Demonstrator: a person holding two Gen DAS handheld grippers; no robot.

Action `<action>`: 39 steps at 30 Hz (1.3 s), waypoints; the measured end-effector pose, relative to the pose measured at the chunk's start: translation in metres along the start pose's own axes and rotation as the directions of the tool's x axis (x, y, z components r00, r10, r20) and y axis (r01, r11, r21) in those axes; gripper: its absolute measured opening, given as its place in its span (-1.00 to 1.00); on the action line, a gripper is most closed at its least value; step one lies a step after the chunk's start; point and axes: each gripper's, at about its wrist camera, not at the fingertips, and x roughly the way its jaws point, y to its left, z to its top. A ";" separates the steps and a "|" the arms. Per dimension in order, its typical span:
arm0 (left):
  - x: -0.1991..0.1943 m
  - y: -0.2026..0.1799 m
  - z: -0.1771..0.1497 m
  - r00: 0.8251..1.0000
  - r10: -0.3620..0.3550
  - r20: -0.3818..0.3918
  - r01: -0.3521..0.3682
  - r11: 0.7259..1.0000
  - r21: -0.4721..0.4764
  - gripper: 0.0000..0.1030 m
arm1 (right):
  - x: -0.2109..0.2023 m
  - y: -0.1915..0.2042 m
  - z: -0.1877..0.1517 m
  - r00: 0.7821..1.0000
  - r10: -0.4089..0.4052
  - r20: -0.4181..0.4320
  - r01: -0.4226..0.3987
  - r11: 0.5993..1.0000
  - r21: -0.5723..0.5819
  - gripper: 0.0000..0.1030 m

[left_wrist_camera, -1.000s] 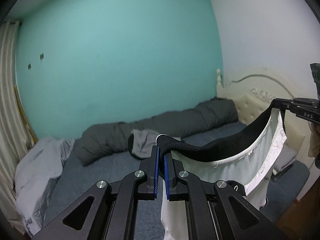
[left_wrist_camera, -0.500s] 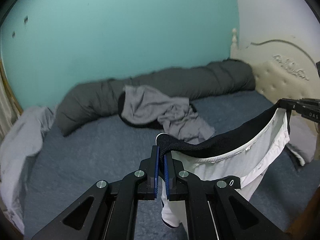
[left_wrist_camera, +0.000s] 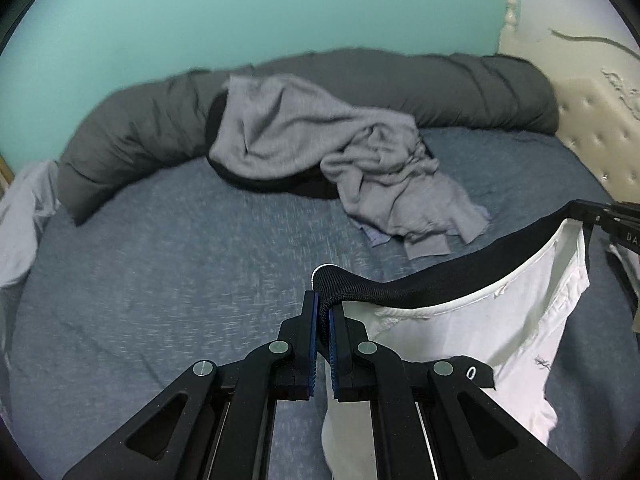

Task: Fold clothes
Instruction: 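Lower the white polo shirt flat onto the bed and open both grippers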

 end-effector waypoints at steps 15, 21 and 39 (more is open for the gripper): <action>0.133 0.002 -0.007 0.993 -0.030 -0.110 0.026 0.999 -0.036 -0.91 | 0.146 -0.016 -0.016 0.993 -0.005 -0.116 0.007 1.000 0.017 -0.92; 0.163 0.000 -0.017 0.989 -0.047 -0.140 0.041 0.998 -0.048 -0.90 | 0.166 -0.024 -0.029 0.991 0.000 -0.137 0.006 0.999 0.042 -0.92; 0.080 0.037 -0.062 0.988 -0.145 -0.060 0.136 0.982 -0.128 0.06 | 0.063 -0.045 -0.082 0.982 0.186 0.034 -0.188 0.952 0.242 -0.11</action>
